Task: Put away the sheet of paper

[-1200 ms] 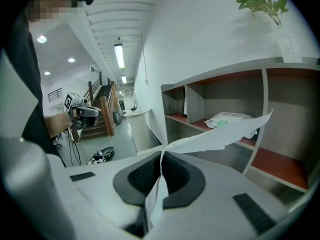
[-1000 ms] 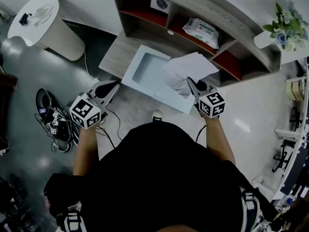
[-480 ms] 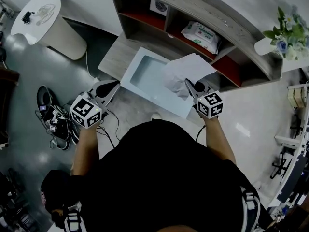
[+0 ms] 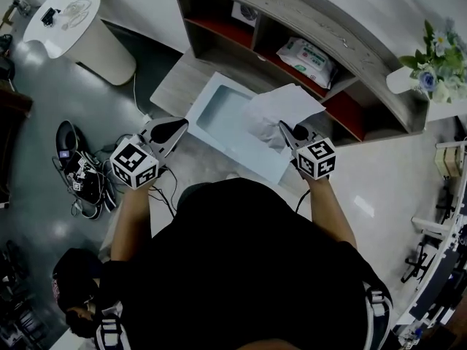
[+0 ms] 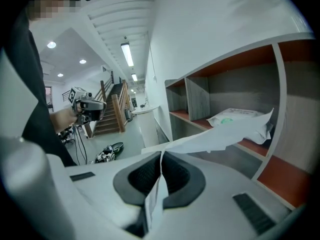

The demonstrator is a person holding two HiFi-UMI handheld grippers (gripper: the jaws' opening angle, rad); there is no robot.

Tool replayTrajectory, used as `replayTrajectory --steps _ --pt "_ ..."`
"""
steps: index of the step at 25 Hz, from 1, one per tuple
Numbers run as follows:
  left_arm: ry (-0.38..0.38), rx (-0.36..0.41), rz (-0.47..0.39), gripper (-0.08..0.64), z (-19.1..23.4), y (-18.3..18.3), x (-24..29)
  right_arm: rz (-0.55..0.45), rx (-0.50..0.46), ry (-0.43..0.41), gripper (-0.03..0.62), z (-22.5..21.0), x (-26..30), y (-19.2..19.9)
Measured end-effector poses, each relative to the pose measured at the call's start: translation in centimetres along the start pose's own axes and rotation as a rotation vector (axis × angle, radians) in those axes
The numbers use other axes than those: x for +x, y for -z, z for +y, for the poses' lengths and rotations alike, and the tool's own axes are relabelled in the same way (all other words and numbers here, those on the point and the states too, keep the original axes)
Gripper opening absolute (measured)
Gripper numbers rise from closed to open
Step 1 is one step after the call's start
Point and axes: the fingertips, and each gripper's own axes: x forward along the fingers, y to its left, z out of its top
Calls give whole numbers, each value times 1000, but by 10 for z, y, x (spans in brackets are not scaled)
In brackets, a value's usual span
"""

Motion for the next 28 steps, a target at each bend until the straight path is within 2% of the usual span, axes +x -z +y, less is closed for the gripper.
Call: replayTrajectory --steps 9,28 --pt "-9 -13 -27 20 4 3 1 8 -22 -14 15 -1 10 -6" --pt "25 -30 -6 20 23 21 2 32 1 -6 15 7 27 2"
